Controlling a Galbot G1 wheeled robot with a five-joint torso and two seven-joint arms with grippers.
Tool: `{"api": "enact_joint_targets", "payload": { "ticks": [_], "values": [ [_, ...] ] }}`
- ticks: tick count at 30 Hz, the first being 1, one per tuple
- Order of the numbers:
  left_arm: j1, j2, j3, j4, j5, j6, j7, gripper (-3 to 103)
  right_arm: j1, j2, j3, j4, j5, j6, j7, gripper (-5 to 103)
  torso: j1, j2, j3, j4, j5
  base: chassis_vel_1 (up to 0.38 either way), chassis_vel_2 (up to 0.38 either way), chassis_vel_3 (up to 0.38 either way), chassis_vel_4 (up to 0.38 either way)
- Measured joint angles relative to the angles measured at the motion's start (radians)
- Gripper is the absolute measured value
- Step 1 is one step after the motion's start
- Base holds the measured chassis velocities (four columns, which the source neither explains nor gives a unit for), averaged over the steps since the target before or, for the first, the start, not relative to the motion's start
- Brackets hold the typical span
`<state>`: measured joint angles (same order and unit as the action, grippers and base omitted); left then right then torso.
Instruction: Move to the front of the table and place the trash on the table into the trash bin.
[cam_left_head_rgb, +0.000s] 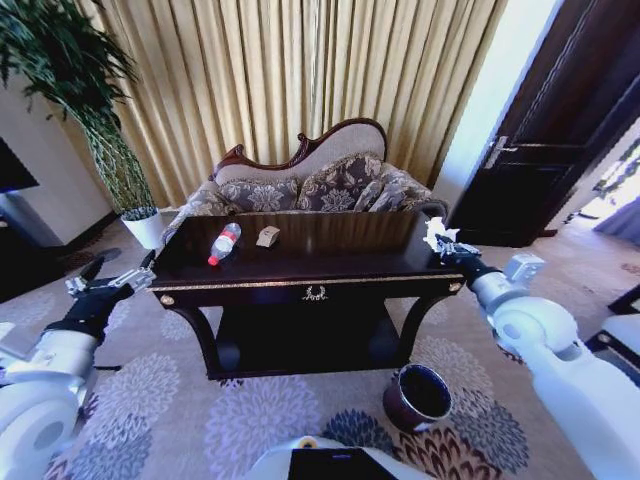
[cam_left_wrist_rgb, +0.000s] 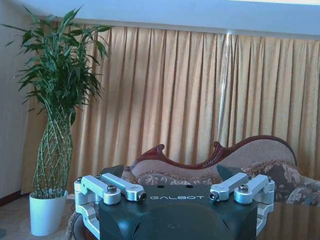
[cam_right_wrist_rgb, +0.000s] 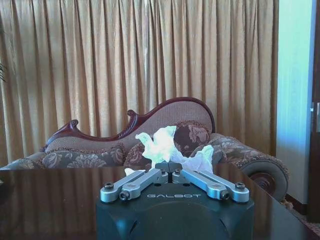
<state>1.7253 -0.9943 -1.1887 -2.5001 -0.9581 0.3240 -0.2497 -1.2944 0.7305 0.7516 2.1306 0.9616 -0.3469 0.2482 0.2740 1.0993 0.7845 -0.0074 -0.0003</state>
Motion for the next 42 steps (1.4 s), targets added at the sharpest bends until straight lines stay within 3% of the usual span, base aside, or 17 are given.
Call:
{"api": "enact_joint_targets", "payload": {
  "ticks": [15, 19, 25, 36, 42],
  "values": [
    [-0.004, 0.0, 0.0, 0.0, 0.002, -0.002, 0.002, 100, -0.101, 0.073, -0.03, -0.126, -0.138, 0.019, -0.106, 0, 0.001, 0.0, 0.0, 0.0002, 0.0002, 0.045, -0.051, -0.046, 0.046],
    [-0.007, -0.003, 0.0, 0.0, 0.004, -0.003, 0.002, 100, -0.157, 0.114, -0.058, -0.3, -0.289, 0.076, -0.177, 0, 0.0, 0.0, 0.0, -0.0001, 0.0004, 0.0, 0.0, 0.0, 0.0],
    [-0.007, -0.003, -0.003, 0.0, 0.004, -0.004, 0.003, 100, -0.133, 0.159, -0.121, -0.531, -0.395, 0.118, -0.228, 0, 0.0, 0.0, 0.0, -0.0002, 0.0004, 0.0, 0.0, 0.0, 0.0],
    [-0.005, -0.008, -0.004, 0.0, 0.006, -0.007, 0.005, 100, -0.012, 0.198, -0.187, -0.876, -0.501, 0.133, -0.294, 0, 0.0, 0.0, 0.0, 0.0, 0.0002, 0.0, 0.0, 0.0, 0.0],
    [-0.004, -0.009, -0.005, 0.0, 0.006, -0.007, 0.006, 100, -0.002, 0.208, -0.194, -0.95, -0.535, 0.142, -0.314, 0, 0.0, 0.0, 0.0, -0.0001, 0.0002, 0.0, 0.0, 0.0, 0.0]
  ]
}}
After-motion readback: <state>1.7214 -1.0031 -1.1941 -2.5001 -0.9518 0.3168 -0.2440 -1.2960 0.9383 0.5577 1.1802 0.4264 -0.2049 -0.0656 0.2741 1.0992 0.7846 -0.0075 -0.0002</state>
